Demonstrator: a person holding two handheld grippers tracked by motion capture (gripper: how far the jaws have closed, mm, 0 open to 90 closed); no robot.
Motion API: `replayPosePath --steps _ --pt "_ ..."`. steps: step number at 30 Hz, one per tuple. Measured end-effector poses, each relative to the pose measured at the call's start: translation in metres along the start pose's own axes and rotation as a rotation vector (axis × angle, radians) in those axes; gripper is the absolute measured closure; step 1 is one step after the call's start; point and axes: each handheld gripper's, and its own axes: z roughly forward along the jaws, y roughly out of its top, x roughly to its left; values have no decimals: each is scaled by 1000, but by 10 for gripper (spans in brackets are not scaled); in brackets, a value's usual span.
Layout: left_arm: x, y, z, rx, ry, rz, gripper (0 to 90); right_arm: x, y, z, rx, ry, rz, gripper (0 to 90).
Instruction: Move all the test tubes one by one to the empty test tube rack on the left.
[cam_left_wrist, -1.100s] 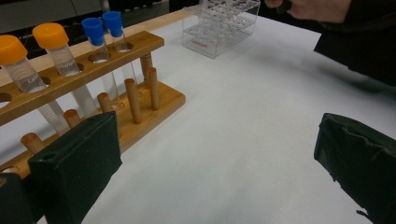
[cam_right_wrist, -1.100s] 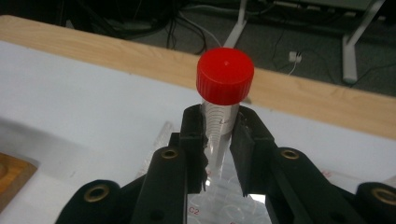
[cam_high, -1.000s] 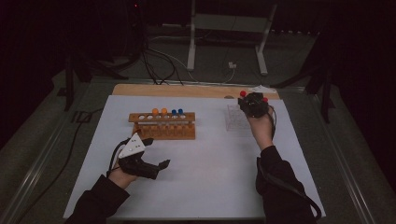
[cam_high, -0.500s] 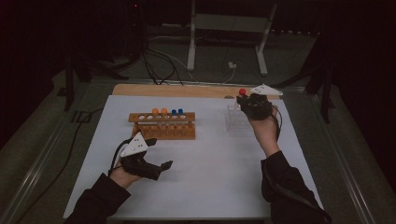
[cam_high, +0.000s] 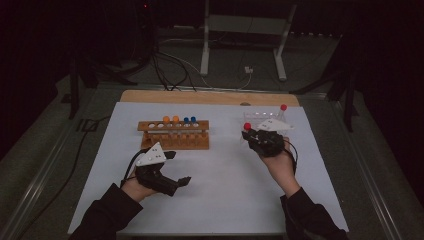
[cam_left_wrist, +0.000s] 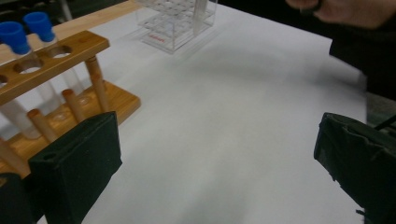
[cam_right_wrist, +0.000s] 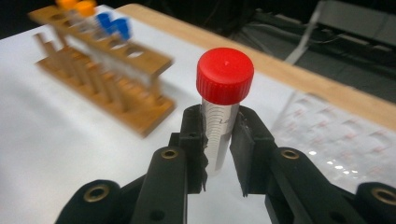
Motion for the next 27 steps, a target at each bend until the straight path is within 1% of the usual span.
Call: replayPosePath --steps 3,4,5,7,12,14,15,16,18,19,23,25,27 --pt "-1 4 2 -5 -11 -2 19 11 -10 -4 12 37 -9 753" --pt "-2 5 3 -3 -23 -3 19 14 -12 -5 17 47 -10 753" --pt "-3 7 4 -3 -23 1 19 18 -14 -6 19 62 -10 753" --pt "-4 10 6 2 -36 10 19 25 -18 -8 23 95 -8 753" --pt "-10 20 13 -2 -52 30 25 45 -24 -10 38 152 -48 753" --pt "-13 25 16 -9 -68 30 33 51 -25 -11 40 180 -51 753" --pt "-14 28 17 -11 -75 38 36 54 -25 -11 40 195 -50 753" --pt "-16 31 19 -12 -75 46 40 58 -25 -11 42 203 -55 753" --pt "-18 37 22 -19 -96 47 46 63 -25 -12 40 220 -64 753" --pt "-20 41 24 -20 -91 54 52 65 -25 -12 38 226 -67 753" --pt "-24 52 29 -32 -96 75 78 71 -23 -12 34 247 -72 753" --pt "-26 57 33 -38 -88 75 89 73 -23 -13 32 256 -77 753" --pt "-27 60 36 -42 -85 82 161 75 -24 -14 31 265 -79 753"
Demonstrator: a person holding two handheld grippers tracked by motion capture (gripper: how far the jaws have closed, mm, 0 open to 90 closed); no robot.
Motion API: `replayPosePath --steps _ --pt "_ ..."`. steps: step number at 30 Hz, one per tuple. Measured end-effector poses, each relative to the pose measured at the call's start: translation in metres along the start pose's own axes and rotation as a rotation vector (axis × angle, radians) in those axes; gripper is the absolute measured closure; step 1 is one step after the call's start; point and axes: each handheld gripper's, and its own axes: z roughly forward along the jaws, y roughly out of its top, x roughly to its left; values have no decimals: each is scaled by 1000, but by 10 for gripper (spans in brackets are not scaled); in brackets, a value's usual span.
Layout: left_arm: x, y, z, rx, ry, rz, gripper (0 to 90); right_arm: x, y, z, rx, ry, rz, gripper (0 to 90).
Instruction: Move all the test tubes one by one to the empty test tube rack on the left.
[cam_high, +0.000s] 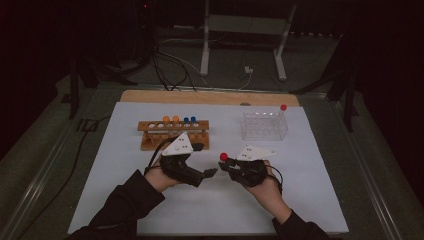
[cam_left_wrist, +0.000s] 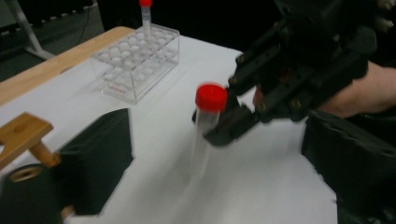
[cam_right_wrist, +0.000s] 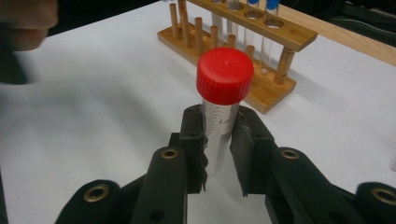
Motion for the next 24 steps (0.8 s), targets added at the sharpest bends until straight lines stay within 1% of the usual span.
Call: replayPosePath --steps 1,2,4,5,7,9,11,12,13,15,16,18,19,21,22,24 --pt "0 1 3 0 4 3 165 1 0 0 2 1 -4 753" --pt "0 2 5 0 -3 4 185 1 0 0 2 5 -3 753" --pt "-1 3 10 2 4 6 234 1 0 1 2 6 -5 753" --pt "0 3 12 -1 -2 3 259 1 -1 1 3 9 -4 753" --pt "1 5 17 -1 3 -3 313 2 0 1 3 7 -10 753" --pt "1 6 22 1 7 1 362 3 0 0 0 6 -13 753" --pt "2 7 26 8 1 6 416 3 0 0 0 4 -10 753" --pt "2 8 28 11 6 7 442 2 0 0 0 6 -9 753" --pt "2 8 31 14 6 12 478 2 0 0 -1 5 -11 753" --pt "2 8 34 19 2 11 517 2 0 0 -3 3 -11 753" --pt "3 8 35 24 -2 13 551 2 0 0 -4 3 -11 753" --pt "3 7 37 29 -2 15 590 1 0 -1 -4 1 -12 753" --pt "4 7 38 29 -13 11 624 1 0 -1 -4 0 -12 753" --pt "4 6 38 30 -20 12 658 1 0 -1 -5 -4 -15 753" --pt "3 6 38 31 -21 18 702 1 0 -1 -3 -5 -15 753" --pt "3 6 38 37 -20 23 707 1 0 -1 -4 -4 -12 753"
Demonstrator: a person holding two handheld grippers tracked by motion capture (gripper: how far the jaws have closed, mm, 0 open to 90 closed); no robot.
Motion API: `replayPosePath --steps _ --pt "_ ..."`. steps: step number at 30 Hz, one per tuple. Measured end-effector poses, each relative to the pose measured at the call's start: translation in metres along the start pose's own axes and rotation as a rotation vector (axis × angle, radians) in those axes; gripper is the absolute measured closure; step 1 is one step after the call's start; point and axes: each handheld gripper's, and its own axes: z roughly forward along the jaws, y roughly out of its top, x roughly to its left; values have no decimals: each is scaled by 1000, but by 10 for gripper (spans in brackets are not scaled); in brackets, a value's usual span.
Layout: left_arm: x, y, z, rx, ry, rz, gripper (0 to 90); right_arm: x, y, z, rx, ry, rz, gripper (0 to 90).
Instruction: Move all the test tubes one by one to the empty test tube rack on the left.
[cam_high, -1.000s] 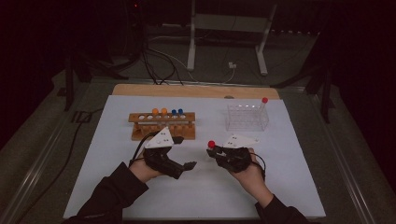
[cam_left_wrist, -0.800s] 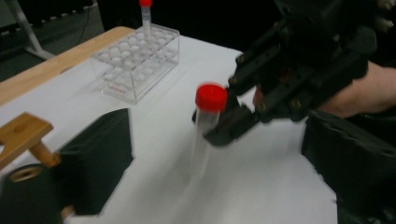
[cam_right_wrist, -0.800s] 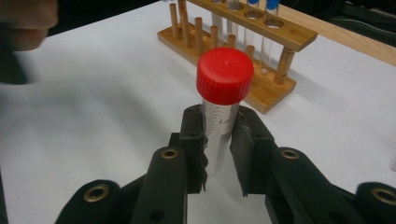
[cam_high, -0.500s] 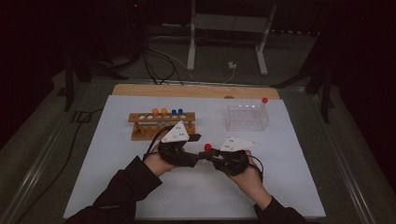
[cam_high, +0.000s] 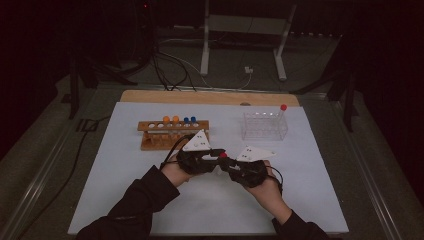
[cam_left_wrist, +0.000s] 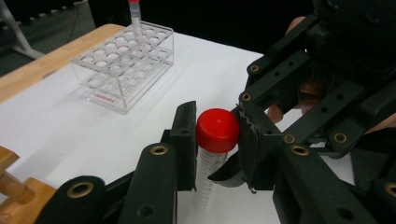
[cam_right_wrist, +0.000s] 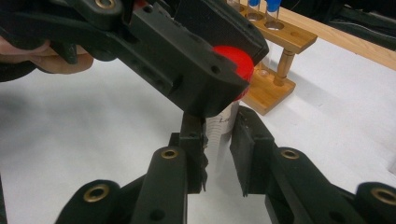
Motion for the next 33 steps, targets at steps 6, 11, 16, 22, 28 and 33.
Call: replayPosePath --steps 6,11,16,22,28,33 --pt "1 0 -7 -11 31 15 715 -1 1 0 -12 15 9 650" --pt "8 -3 -21 -25 60 -9 716 -2 1 -3 -33 -12 11 508" --pt "14 -10 -41 -13 108 -9 716 -5 1 -7 -58 -28 29 344" --pt "26 -19 -72 -12 186 -30 716 -6 3 -10 -85 -48 46 154" --pt "40 -26 -102 -13 282 -45 717 -8 3 -11 -102 -49 56 39" --pt "54 -30 -120 -15 353 -72 717 -11 1 -12 -113 -40 51 22"
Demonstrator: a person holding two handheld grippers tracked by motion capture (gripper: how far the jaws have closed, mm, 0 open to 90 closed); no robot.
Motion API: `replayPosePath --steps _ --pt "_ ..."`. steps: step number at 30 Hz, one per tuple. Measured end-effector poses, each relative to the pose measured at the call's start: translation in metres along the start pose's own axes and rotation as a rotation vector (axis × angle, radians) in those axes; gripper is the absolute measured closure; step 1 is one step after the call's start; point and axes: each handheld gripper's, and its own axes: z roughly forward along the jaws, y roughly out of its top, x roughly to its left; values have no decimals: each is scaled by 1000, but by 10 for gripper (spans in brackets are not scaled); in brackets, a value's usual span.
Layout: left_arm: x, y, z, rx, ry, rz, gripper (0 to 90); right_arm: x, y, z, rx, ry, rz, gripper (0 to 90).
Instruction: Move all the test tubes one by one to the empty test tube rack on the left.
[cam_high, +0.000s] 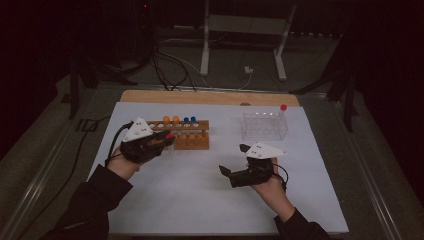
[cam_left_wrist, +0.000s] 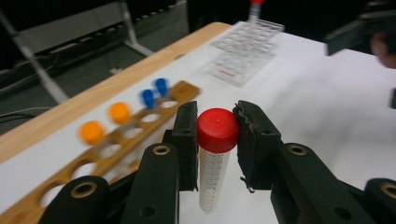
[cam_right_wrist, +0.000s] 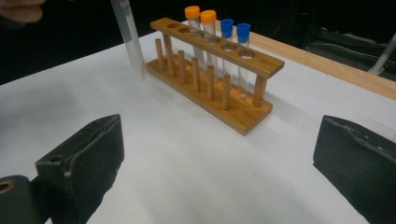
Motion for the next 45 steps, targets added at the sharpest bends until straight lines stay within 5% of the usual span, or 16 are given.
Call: replayPosePath --steps 11,20,25,45 --pt "39 9 -11 -54 137 -48 717 -2 0 -2 -24 12 -8 0" --pt "59 13 6 -112 241 -71 716 -4 0 -2 -15 8 -14 0" --pt "64 7 22 -111 248 -85 716 -4 -1 -2 -10 9 -10 0" --pt "71 -26 66 46 260 -152 715 -9 -2 -3 2 13 -4 0"
